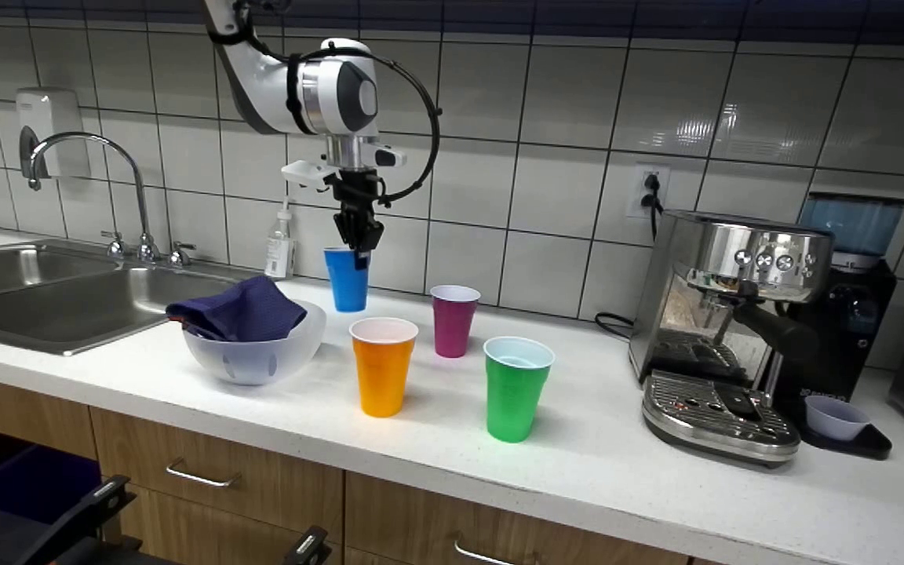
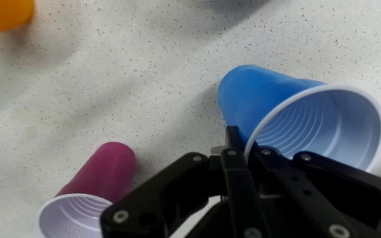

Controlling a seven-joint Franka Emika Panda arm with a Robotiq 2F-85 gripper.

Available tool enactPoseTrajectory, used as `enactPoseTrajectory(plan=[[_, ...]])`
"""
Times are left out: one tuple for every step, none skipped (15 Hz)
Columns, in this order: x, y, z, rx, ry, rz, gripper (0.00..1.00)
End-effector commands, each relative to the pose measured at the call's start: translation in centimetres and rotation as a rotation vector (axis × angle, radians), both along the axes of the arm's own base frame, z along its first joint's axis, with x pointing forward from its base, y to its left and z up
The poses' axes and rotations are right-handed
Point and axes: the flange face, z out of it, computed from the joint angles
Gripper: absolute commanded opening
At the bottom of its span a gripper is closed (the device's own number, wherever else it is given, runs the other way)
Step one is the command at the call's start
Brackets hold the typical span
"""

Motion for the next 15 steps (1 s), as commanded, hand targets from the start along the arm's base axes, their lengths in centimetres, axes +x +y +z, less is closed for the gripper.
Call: enactPoseTrajectory(plan=[[-2.4,0.2,1.6,-0.002,-0.017,-0.013,0.01],[-2.8,0.1,1.8,-0.003,-0.018,-0.013,0.01],[-3.2,0.1,2.0,-0.004,-0.021,-0.014,0.01],[-3.6,0.0,2.1,-0.013,-0.026,-0.012,0.01],[-3.9,-0.1,2.3,-0.015,-0.026,-0.008,0.01],[-4.3,-0.2,2.4,-0.02,-0.028,-0.008,0.01],[-4.7,-0.3,2.5,-0.023,-0.028,-0.007,0.01],[-5.0,-0.4,2.7,-0.027,-0.031,-0.008,0.01],[-5.3,-0.5,2.8,-0.031,-0.032,-0.008,0.01],[-5.7,-0.5,2.9,-0.033,-0.034,-0.008,0.01],[-6.0,-0.5,3.1,-0.036,-0.035,-0.007,0.01],[-6.4,-0.6,3.2,-0.038,-0.038,-0.006,0.01],[-6.7,-0.6,3.4,-0.043,-0.043,-0.003,0.01],[-7.0,-0.6,3.6,-0.045,-0.046,-0.002,0.01],[-7.3,-0.7,3.8,-0.047,-0.047,-0.002,0.01]])
